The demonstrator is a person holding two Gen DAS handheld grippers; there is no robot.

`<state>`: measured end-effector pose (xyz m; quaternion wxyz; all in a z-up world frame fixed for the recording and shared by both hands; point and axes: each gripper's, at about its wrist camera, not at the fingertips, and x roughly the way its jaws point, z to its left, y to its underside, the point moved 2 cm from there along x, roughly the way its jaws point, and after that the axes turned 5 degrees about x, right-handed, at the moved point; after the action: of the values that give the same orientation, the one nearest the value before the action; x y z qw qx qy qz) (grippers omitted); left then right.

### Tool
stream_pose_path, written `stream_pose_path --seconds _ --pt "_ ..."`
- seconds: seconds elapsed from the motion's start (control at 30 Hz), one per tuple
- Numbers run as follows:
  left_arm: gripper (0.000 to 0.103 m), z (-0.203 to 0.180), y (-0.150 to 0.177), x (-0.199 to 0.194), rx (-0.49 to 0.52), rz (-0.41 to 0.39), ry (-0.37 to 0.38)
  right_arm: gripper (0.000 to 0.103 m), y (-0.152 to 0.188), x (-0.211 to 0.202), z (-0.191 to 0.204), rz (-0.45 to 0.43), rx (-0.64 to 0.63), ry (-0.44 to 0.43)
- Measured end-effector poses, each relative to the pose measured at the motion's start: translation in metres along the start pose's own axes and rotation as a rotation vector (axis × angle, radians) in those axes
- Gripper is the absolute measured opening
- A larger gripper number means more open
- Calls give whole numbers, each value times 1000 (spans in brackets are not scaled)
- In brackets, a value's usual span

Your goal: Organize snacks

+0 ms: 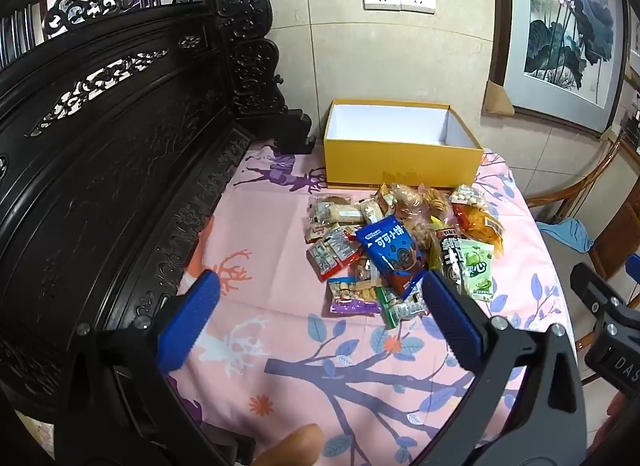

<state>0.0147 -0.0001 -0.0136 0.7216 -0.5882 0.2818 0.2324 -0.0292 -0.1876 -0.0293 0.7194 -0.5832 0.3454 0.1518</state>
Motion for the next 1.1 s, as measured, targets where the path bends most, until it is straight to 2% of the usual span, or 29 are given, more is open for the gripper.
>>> stream_pose_path --seconds 1.1 --pt "101 0 -2 0 -14 1 13 102 -1 0 2 4 2 -11"
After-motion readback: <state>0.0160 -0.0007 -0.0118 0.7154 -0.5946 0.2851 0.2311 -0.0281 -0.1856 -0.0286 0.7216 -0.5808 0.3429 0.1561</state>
